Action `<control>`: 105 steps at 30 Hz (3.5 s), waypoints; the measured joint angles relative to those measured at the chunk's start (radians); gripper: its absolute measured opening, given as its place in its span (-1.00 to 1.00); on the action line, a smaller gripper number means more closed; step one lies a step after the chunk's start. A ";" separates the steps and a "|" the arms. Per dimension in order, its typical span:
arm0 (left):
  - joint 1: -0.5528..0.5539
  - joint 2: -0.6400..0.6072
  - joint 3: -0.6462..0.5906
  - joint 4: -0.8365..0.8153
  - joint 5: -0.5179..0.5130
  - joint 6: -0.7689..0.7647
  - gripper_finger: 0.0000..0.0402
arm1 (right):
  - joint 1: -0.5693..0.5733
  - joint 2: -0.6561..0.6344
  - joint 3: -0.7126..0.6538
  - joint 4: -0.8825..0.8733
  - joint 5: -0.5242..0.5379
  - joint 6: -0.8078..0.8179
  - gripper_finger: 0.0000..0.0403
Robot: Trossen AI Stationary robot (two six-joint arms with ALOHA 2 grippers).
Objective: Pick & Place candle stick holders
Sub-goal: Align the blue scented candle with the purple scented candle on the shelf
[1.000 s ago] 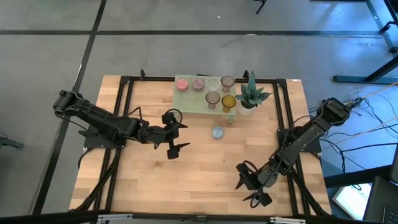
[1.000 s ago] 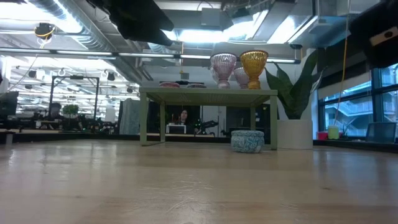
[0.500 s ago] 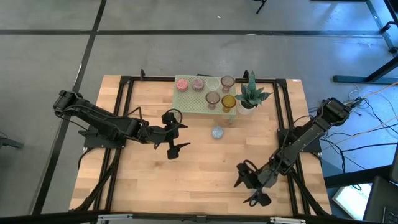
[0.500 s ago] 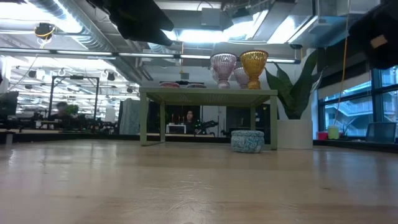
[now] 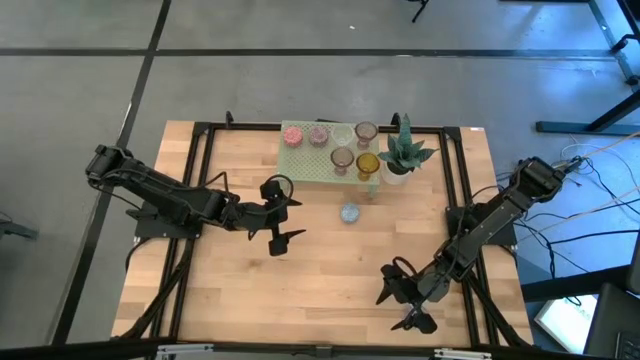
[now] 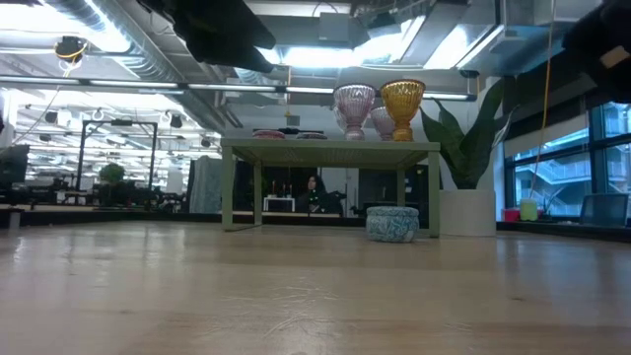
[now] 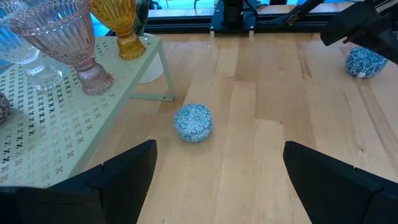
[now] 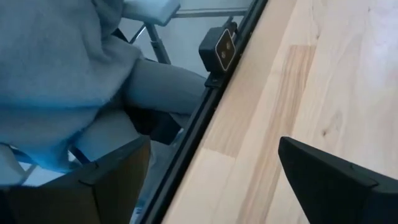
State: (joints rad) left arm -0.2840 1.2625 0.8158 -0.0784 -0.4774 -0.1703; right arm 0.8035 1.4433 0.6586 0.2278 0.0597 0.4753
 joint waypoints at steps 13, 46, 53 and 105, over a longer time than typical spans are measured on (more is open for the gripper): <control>0.000 0.000 0.000 0.000 0.000 0.000 0.73 | 0.007 0.000 0.000 0.028 -0.043 -0.010 0.78; 0.000 0.000 0.000 0.000 -0.003 0.000 0.73 | 0.243 0.107 0.000 -0.335 0.045 0.011 0.78; 0.000 0.000 0.000 0.001 -0.003 0.000 0.73 | 0.243 0.164 0.002 -0.341 0.062 -0.002 0.76; 0.000 -0.004 0.000 -0.089 -0.001 0.036 0.73 | -0.423 0.176 0.317 -0.197 0.287 -0.359 0.55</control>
State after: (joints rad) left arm -0.2844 1.2583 0.8158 -0.1673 -0.4783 -0.1340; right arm 0.3806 1.6192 0.9754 0.0311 0.3468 0.1160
